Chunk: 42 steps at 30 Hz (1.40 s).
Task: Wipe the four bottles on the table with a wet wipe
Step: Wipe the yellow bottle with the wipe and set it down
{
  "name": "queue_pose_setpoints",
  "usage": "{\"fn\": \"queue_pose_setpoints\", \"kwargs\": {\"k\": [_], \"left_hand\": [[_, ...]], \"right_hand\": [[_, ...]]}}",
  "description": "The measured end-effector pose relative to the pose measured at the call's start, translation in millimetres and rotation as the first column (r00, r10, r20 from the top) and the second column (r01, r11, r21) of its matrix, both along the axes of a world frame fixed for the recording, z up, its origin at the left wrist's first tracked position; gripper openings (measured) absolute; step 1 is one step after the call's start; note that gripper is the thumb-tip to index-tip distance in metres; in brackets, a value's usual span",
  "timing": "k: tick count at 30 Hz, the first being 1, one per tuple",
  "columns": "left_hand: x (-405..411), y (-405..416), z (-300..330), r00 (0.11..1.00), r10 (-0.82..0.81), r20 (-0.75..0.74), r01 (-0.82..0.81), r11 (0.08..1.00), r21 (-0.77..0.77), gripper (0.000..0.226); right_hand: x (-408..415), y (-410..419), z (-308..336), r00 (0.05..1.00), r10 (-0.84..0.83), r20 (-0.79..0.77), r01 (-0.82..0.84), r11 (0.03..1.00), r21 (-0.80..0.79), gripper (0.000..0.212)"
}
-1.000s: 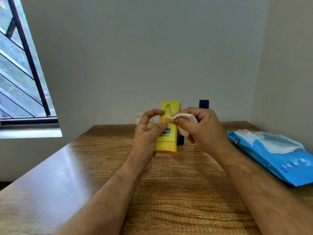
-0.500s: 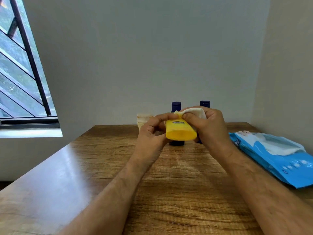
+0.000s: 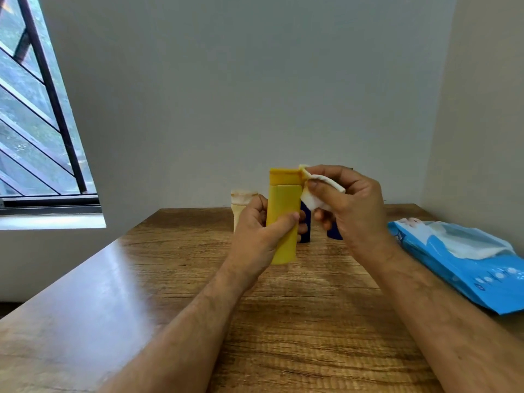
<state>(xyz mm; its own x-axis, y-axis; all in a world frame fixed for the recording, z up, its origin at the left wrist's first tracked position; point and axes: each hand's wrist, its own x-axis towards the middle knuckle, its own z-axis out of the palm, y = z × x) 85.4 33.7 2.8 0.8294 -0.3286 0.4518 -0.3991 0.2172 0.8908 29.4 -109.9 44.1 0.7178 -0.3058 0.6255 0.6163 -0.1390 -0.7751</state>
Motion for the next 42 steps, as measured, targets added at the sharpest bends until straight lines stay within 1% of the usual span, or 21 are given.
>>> {"fn": "queue_pose_setpoints", "kwargs": {"k": [1, 2, 4, 6, 9, 11, 13, 15, 16, 18, 20, 22, 24, 26, 28, 31, 33, 35, 39, 41, 42], "left_hand": [[-1, -1, 0, 1.0, -0.02, -0.014, 0.02, 1.0, 0.004, 0.032], [-1, -2, 0, 1.0, -0.02, -0.014, 0.02, 1.0, 0.009, 0.033], [1, -3, -2, 1.0, -0.015, -0.013, 0.016, 1.0, 0.006, 0.043], [2, -1, -3, 0.999, -0.042, -0.024, 0.042, 0.999, 0.003, 0.049], [4, -1, -4, 0.993, -0.097, -0.072, 0.099, 0.995, 0.029, 0.055], [4, -1, -4, 0.962, -0.215, -0.166, 0.212, 0.977, -0.033, 0.058], [2, -1, -2, 0.893, -0.352, -0.282, 0.327, 0.936, -0.132, 0.058], [1, 0, -2, 0.863, -0.395, -0.315, 0.362, 0.918, -0.16, 0.055], [1, 0, -2, 0.864, -0.398, -0.309, 0.362, 0.917, -0.169, 0.054], [2, 1, -3, 0.884, -0.367, -0.29, 0.32, 0.927, -0.197, 0.05], [4, 2, -3, 0.907, -0.309, -0.286, 0.251, 0.942, -0.224, 0.044], [3, 2, -1, 0.912, -0.295, -0.284, 0.234, 0.945, -0.229, 0.04], [4, 2, 1, 0.915, -0.294, -0.276, 0.222, 0.939, -0.264, 0.049], [7, 3, 3, 0.943, -0.221, -0.248, 0.146, 0.946, -0.288, 0.054], [9, 3, 4, 0.966, -0.146, -0.213, 0.084, 0.957, -0.277, 0.059], [5, 0, 3, 0.968, -0.173, -0.183, 0.119, 0.955, -0.273, 0.055], [4, -2, 3, 0.964, -0.2, -0.176, 0.146, 0.949, -0.28, 0.05], [5, -2, 5, 0.957, -0.22, -0.19, 0.155, 0.939, -0.306, 0.043], [6, 3, 5, 0.941, -0.246, -0.232, 0.155, 0.924, -0.351, 0.036], [6, 3, 5, 0.938, -0.251, -0.241, 0.159, 0.925, -0.345, 0.037], [4, 3, 6, 0.935, -0.258, -0.243, 0.167, 0.925, -0.341, 0.039]], "right_hand": [[-1, 1, -1, 1.0, -0.008, -0.005, 0.008, 0.999, -0.046, 0.019], [-2, 2, -2, 1.0, -0.013, -0.014, 0.012, 0.992, -0.124, 0.02], [-5, 6, -4, 0.998, -0.002, -0.06, -0.017, 0.95, -0.311, 0.02], [-4, 9, -7, 0.996, -0.011, -0.092, -0.025, 0.921, -0.388, 0.019], [1, 8, -11, 0.991, -0.131, -0.018, 0.113, 0.908, -0.404, 0.022], [5, 4, -12, 0.976, -0.218, 0.018, 0.21, 0.909, -0.36, 0.023], [6, 1, -10, 0.968, -0.249, 0.027, 0.246, 0.926, -0.287, 0.02], [4, 0, -9, 0.973, -0.229, 0.025, 0.227, 0.935, -0.271, 0.019], [2, 1, -8, 0.981, -0.194, 0.007, 0.189, 0.942, -0.277, 0.02], [-4, 5, -6, 0.994, -0.062, -0.087, 0.033, 0.954, -0.297, 0.02], [-7, 8, -6, 0.974, 0.058, -0.22, -0.136, 0.923, -0.36, 0.018], [-6, 7, -7, 0.953, 0.079, -0.292, -0.207, 0.874, -0.439, 0.018], [-5, 5, -7, 0.963, 0.073, -0.258, -0.177, 0.896, -0.408, 0.016], [-4, 4, -6, 0.985, 0.026, -0.172, -0.085, 0.935, -0.345, 0.014], [-1, 3, -6, 0.993, -0.047, -0.111, 0.013, 0.957, -0.291, 0.016], [3, 0, -6, 0.992, -0.097, -0.086, 0.077, 0.975, -0.211, 0.015], [2, -1, -6, 0.991, -0.083, -0.101, 0.059, 0.973, -0.221, 0.017], [0, 0, -6, 0.99, -0.028, -0.14, -0.012, 0.961, -0.276, 0.018], [-1, 2, -8, 0.946, 0.055, -0.318, -0.188, 0.895, -0.406, 0.02], [-2, 1, -8, 0.935, 0.054, -0.35, -0.213, 0.875, -0.434, 0.017], [-2, 1, -7, 0.942, 0.055, -0.33, -0.199, 0.886, -0.42, 0.016]]}}
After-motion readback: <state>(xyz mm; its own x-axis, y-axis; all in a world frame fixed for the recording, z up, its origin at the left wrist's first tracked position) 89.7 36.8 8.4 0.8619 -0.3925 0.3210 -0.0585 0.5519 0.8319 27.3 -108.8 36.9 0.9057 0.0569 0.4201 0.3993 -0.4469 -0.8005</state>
